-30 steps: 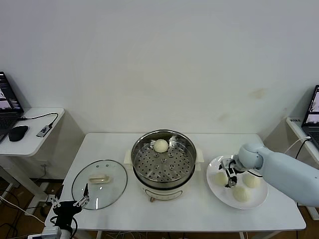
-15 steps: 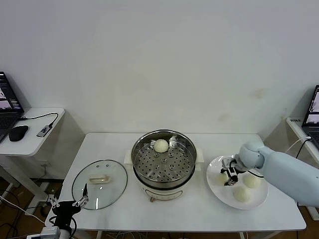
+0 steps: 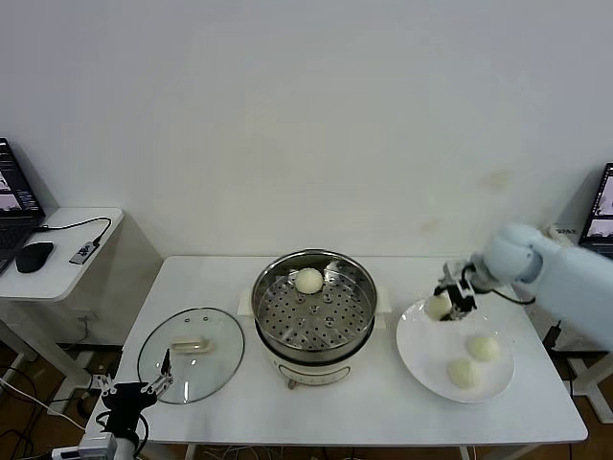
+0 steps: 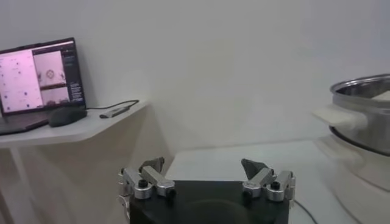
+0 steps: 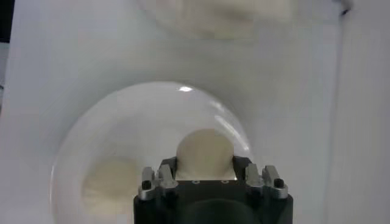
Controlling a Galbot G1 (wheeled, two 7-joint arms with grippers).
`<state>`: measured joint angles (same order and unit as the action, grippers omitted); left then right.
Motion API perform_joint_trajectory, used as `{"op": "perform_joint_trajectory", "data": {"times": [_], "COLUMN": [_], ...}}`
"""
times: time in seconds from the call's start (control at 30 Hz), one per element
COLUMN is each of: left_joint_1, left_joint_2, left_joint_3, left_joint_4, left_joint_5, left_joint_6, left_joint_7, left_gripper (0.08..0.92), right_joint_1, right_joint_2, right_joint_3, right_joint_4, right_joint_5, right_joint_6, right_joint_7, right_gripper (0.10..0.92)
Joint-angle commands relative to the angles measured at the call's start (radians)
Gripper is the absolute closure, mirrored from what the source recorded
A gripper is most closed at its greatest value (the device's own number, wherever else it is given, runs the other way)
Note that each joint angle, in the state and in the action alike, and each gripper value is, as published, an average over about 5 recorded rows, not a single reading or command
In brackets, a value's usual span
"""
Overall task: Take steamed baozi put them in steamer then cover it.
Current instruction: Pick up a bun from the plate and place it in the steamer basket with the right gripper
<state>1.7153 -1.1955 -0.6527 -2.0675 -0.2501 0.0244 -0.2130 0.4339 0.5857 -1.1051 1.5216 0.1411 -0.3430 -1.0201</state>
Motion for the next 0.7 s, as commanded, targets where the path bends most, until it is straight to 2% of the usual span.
{"op": "perform_joint_trajectory", "data": {"times": [0.03,0.23,0.4,0.7], "left_joint_1": [-0.003,-0.005,-0.010,-0.011], "left_joint_2": [0.001,0.003,0.003,-0.001], "left_joint_3": [0.001,-0.003,-0.010,-0.027], "left_joint_4": [-0.002,-0.001,0.000,0.002], "left_joint_5": [0.000,-0.001,0.000,-0.001], "left_joint_6": [0.002,0.003,0.003,-0.001], "left_joint_7": [0.001,0.001,0.002,0.001], "left_gripper": [0.177,0.177,0.177,0.177], "right_joint_1": [0.357,0.377,0.306,0.163], "right_joint_2": [0.088,0.272,0.442,0.697], "right_joint_3": [-0.195,-0.236,-0.223,-0.200], "right_joint_4": [0.058,0.075,0.025,-0.141], "right_joint_5": [0.238,0.398,0.491,0.508], "right_joint_6": [-0.062,-0.153,-0.215,-0.274], "right_joint_7": [0.029,0.112,0.194,0.250], "right_gripper": [0.442,0.440,0.440,0.440]}}
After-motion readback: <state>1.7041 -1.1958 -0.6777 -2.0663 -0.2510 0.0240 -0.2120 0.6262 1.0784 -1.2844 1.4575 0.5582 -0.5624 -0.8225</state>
